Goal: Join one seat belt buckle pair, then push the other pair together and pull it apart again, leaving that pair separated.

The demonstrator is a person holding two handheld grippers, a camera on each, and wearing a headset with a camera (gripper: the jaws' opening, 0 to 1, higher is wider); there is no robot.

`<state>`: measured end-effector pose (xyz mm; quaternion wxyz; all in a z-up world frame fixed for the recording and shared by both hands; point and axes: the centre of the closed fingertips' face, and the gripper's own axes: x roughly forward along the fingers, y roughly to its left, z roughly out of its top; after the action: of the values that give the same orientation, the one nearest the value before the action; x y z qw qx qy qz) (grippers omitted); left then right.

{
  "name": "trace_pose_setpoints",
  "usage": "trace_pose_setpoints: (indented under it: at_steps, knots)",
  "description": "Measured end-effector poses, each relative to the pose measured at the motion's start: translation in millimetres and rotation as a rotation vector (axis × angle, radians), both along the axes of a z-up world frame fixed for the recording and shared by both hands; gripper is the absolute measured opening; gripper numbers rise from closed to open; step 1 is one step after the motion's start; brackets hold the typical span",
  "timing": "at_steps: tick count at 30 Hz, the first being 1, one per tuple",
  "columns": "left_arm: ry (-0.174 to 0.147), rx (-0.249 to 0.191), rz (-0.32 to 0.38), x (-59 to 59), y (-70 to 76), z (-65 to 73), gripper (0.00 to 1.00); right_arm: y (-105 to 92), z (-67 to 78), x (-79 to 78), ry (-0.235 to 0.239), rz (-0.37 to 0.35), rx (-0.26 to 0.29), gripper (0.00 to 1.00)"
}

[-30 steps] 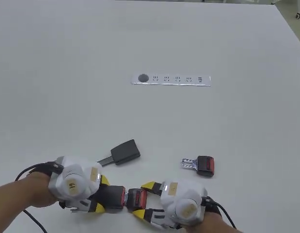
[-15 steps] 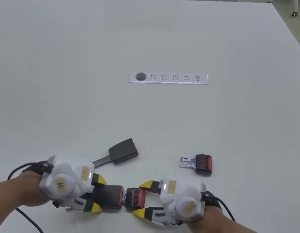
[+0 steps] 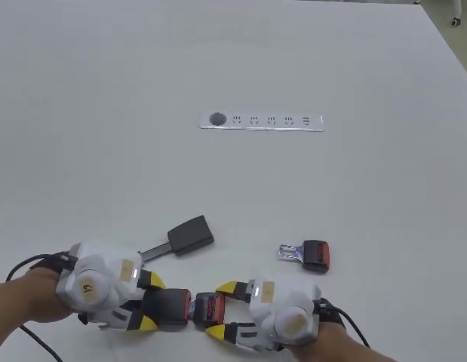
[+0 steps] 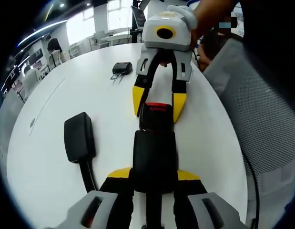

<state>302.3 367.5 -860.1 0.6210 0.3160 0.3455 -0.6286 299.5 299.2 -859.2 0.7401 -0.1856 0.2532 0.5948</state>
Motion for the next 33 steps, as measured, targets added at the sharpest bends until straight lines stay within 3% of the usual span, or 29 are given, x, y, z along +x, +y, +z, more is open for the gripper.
trace_pose_setpoints:
  at_steps: [29, 33]
  knots:
    - [0.001, -0.016, 0.005, -0.1, -0.2, 0.9, 0.33, -1.0, 0.8, -0.8, -0.001, -0.031, 0.025, 0.33]
    - [-0.005, -0.012, 0.004, -0.3, -0.7, 1.1, 0.33, 0.3, 1.1, -1.4, -0.019, -0.001, -0.009, 0.34]
